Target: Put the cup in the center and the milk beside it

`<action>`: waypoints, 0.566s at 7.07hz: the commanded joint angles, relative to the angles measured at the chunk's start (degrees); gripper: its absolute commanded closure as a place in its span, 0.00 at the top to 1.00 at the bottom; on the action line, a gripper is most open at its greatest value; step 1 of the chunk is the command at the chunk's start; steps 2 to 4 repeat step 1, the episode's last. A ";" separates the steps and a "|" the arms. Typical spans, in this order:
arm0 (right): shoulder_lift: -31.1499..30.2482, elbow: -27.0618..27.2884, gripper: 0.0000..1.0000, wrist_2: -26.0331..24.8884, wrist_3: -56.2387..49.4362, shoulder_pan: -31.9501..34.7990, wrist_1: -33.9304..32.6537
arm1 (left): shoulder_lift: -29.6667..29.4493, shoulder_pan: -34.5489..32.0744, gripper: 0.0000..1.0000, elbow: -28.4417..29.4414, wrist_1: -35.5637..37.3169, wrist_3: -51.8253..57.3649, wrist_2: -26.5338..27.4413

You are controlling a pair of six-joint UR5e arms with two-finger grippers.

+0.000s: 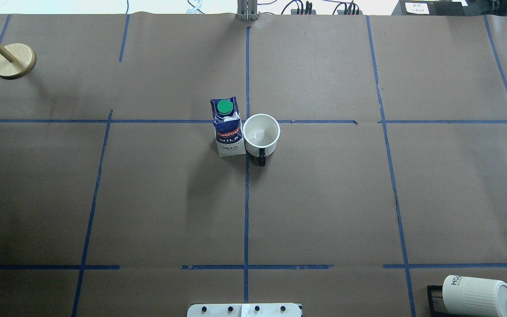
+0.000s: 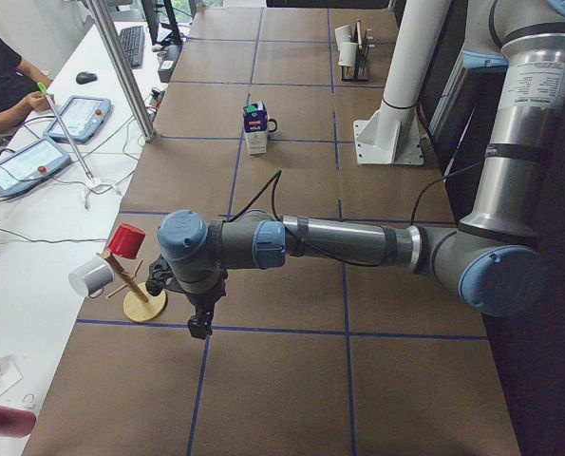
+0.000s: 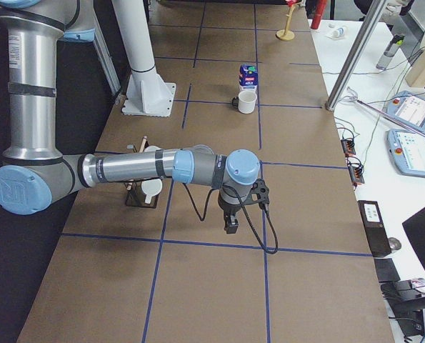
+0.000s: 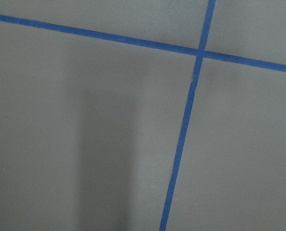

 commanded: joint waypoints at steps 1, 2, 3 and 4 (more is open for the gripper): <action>0.23 -0.04 1.00 0.02 0.05 0.00 0.09 | -0.56 0.57 1.00 -0.28 0.00 0.00 0.00; 0.23 -0.04 1.00 0.02 0.05 0.00 0.09 | -0.56 0.57 1.00 -0.28 0.00 0.00 0.00; 0.23 -0.04 1.00 0.02 0.05 0.00 0.09 | -0.56 0.57 1.00 -0.28 0.00 0.00 0.00; 0.23 -0.04 1.00 0.02 0.05 0.00 0.09 | -0.56 0.57 1.00 -0.28 0.00 0.00 0.00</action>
